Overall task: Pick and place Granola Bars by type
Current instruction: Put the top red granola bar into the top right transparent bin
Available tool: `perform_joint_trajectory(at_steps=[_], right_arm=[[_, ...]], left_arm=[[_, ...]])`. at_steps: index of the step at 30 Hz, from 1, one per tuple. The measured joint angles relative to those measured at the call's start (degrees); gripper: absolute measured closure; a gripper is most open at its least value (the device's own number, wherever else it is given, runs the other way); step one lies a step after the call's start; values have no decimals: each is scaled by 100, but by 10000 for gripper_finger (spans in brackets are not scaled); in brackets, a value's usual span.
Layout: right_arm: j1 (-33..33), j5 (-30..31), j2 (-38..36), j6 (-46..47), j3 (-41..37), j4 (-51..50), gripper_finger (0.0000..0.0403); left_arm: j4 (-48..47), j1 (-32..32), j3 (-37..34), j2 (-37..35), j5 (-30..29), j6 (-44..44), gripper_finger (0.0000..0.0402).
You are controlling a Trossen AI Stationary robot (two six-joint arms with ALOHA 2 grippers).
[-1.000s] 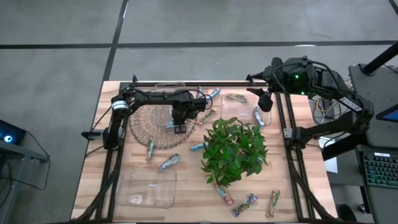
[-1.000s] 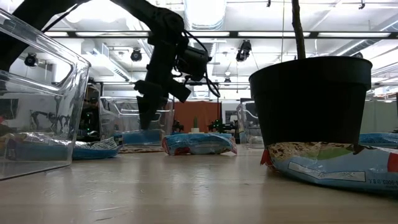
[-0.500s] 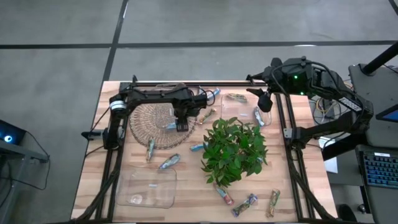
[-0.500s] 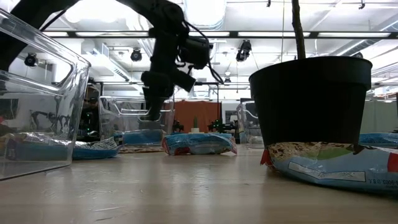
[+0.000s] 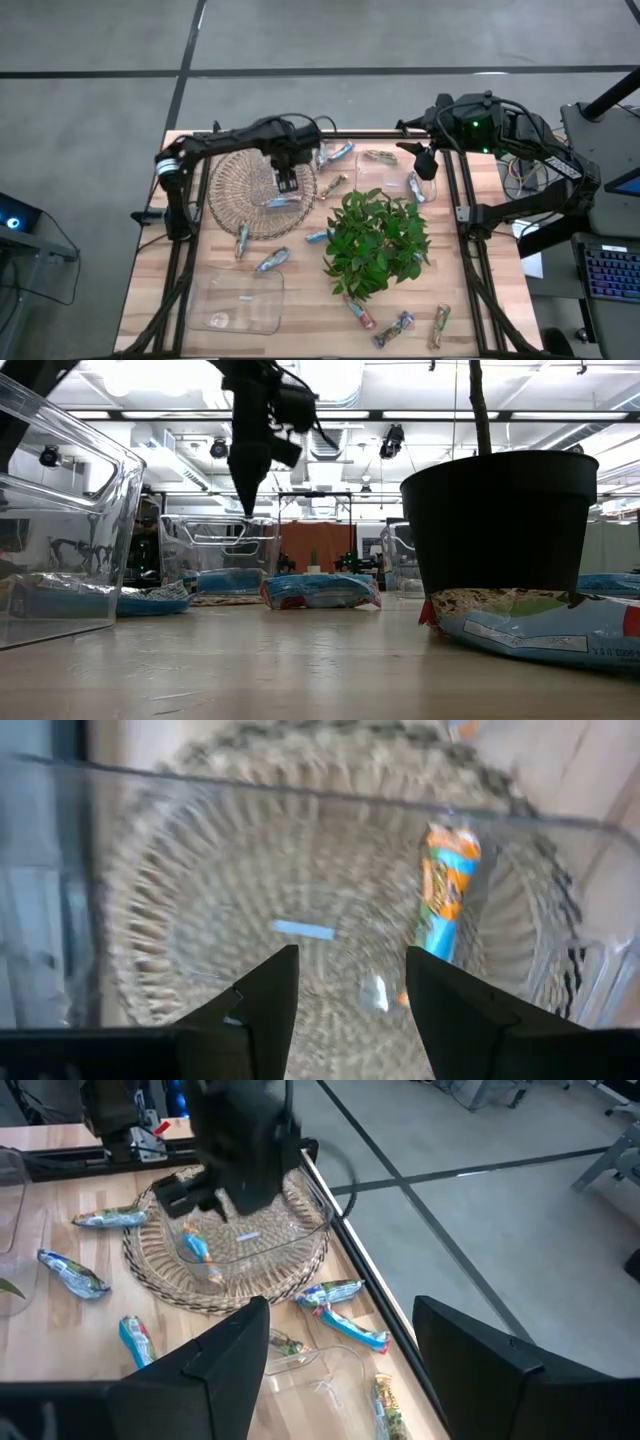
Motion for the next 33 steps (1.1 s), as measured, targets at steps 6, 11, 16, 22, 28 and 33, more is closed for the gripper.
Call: perform_joint_trajectory(at_steps=[6,11,16,22,28,33], right_arm=[[0,145,0,85,0,0,164],[-4,310,0,287,0,0,165],[-2,313,-3,503,0,-7,172],[-2,351,-53,516,0,-37,173],[-2,457,-92,483,-2,-49,170],[2,457,-99,356,-2,-53,165]], left_arm=[[612,73,0,-698,-7,-357,235],[1212,79,-2,-1188,-81,-1189,235],[1732,-12,-2,-1439,-781,-2179,235],[1921,-224,9,-1429,-1913,-3197,235],[1905,-308,7,-1417,-2060,-3733,235],[1987,-430,4,-1415,-2056,-3714,235]])
